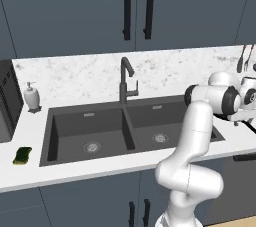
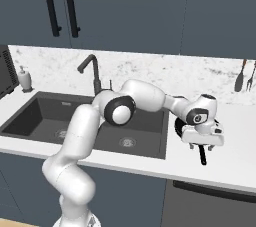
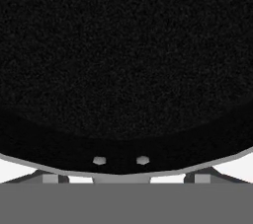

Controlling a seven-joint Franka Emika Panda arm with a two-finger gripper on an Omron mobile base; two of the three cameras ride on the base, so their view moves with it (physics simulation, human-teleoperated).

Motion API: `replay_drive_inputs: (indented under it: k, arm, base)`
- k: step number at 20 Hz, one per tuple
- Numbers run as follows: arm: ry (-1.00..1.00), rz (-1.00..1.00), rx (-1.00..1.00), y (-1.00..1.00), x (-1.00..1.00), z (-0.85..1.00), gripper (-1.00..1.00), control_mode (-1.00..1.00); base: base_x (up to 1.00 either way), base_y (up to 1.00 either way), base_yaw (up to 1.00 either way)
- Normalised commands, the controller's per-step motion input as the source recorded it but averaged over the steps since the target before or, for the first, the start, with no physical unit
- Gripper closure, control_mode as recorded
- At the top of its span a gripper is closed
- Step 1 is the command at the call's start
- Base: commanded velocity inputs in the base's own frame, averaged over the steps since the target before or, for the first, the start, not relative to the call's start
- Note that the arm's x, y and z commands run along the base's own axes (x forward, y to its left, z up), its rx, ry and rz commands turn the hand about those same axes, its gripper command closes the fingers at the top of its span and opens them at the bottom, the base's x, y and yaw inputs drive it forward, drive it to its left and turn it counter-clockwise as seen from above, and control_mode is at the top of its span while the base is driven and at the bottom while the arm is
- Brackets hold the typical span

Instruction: Pick the pan and sponge and place them into the sink. Then turn on the water.

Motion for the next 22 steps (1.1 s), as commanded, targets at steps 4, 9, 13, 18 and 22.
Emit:
replay_drive_inputs:
  k: [4, 9, 13, 18, 22]
  arm:
    - [0.00, 0.00, 0.00, -0.01, 0.02, -0.04, 1.00, -1.00]
    - [0.00, 0.05, 0.04, -0.04, -0.06, 0.00, 1.00, -1.00]
    - [0.00, 0.19, 0.00, 0.35, -0.21, 0.00, 1.00, -1.00]
    - [-0.05, 0.26, 0.00, 0.83, -0.43, 0.03, 1.00, -1.00]
    - [-0.08, 0.27, -0.01, 1.00, -0.31, 0.17, 1.00, -1.00]
  base:
    - [0.00, 0.00, 0.00]
    - [0.00, 0.00, 0.00]
    - [0.00, 0.00, 0.00]
    - [0.00, 0.00, 0.00]
    - [0.00, 0.00, 0.00]
